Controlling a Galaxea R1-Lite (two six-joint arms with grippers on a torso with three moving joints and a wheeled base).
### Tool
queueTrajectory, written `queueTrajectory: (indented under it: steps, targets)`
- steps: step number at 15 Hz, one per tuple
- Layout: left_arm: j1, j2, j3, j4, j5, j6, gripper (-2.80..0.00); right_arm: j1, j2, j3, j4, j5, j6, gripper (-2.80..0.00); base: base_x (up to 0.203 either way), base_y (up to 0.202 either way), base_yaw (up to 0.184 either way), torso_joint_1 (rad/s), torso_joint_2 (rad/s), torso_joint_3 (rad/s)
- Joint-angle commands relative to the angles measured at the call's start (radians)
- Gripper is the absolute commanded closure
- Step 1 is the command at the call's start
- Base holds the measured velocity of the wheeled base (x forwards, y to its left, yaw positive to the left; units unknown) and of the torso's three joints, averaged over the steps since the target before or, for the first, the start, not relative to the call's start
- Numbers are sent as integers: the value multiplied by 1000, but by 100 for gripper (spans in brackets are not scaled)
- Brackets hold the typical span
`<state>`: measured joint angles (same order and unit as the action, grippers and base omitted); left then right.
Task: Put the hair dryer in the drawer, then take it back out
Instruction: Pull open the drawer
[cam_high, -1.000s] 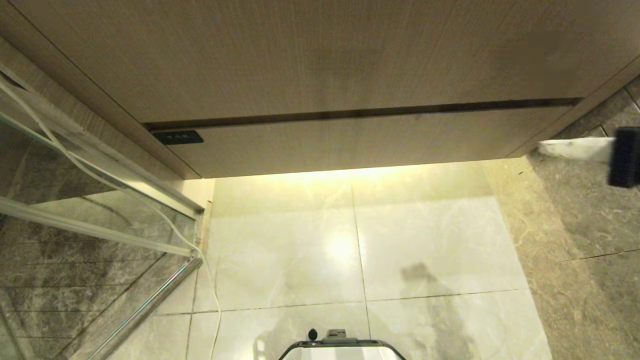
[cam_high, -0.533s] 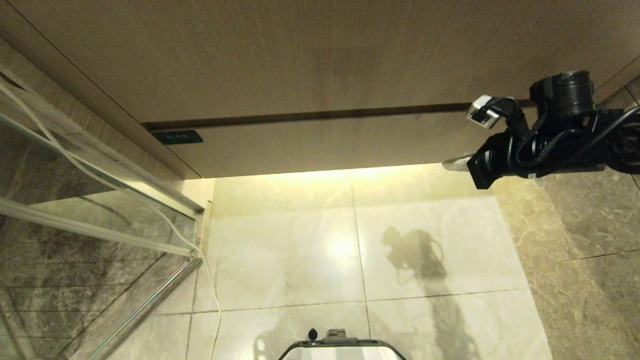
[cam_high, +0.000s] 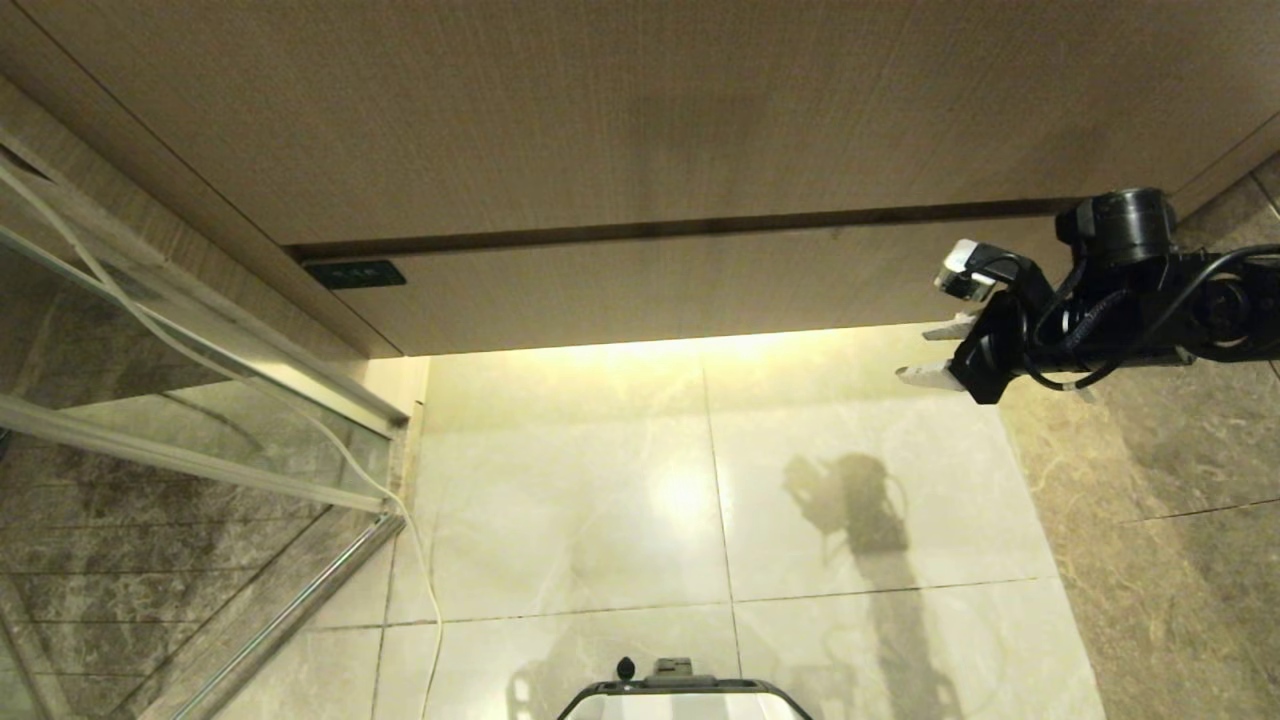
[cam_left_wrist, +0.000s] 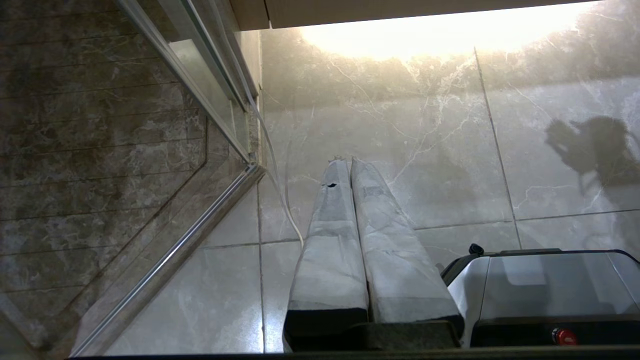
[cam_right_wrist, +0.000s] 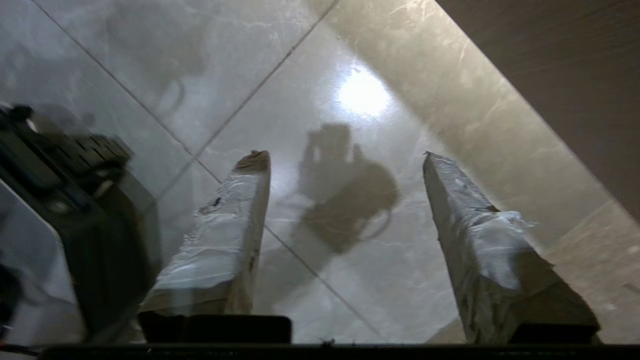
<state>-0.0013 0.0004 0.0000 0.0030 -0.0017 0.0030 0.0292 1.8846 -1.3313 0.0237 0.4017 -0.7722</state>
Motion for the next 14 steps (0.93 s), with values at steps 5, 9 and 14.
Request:
queueTrajectory:
  steps: [5, 9, 14]
  targets:
    - [0, 0, 0, 0, 0, 0, 0, -45, 42, 50, -297, 363, -265, -280, 0, 0, 0, 0, 0, 0]
    - [0, 0, 2, 0, 0, 0, 0, -53, 58, 41, -312, 416, -276, -280, 0, 0, 0, 0, 0, 0]
    - [0, 0, 1, 0, 0, 0, 0, -52, 129, -154, -318, 440, -268, -280, 0, 0, 0, 0, 0, 0]
